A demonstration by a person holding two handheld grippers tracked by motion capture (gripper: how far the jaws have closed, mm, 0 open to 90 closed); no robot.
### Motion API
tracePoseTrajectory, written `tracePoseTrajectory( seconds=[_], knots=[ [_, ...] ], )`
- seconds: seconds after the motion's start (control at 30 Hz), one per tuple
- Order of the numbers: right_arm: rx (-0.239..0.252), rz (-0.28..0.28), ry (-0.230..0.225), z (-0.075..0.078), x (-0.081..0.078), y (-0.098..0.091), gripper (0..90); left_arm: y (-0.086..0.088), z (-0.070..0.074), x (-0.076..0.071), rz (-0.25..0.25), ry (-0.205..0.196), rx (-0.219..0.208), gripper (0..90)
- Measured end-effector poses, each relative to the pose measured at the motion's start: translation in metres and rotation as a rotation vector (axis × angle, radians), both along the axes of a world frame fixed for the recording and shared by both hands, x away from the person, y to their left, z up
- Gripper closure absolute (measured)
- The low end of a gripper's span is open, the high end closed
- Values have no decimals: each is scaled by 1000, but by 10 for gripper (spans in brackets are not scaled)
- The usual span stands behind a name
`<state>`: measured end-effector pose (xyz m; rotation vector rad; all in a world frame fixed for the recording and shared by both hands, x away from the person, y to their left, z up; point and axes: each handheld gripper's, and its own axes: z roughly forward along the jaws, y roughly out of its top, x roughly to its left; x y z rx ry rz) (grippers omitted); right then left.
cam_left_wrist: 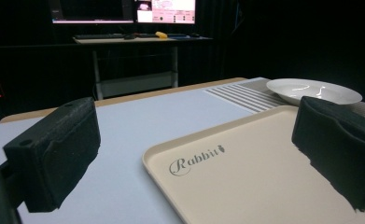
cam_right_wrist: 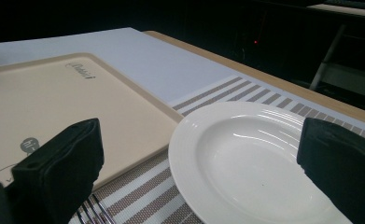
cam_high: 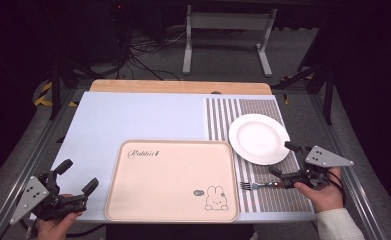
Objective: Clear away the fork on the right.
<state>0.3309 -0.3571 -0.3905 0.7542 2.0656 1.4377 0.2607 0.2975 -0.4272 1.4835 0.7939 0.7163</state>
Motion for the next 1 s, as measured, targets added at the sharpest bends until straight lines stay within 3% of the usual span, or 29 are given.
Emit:
tracePoseTrajectory(
  seconds=[0.17,0.27,0.37,0.4,0.5,0.8,1.0],
  knots=[
    [-51,42,38,7,7,8,17,-1,0,0,0,-1,-3,19],
    [-143,96,61,11,12,15,23,-1,0,0,-3,1,-3,19],
    [-182,114,88,14,15,20,23,-1,0,0,-4,-2,-2,19],
    [-224,131,107,17,18,25,24,-1,0,0,-3,0,-3,19],
    [-264,145,119,19,21,28,26,-1,0,0,-4,1,-3,19],
    [-416,204,234,24,30,37,58,-2,0,1,-6,0,1,19],
    [-511,239,272,28,34,41,60,-1,0,0,-7,4,5,19]
  ],
)
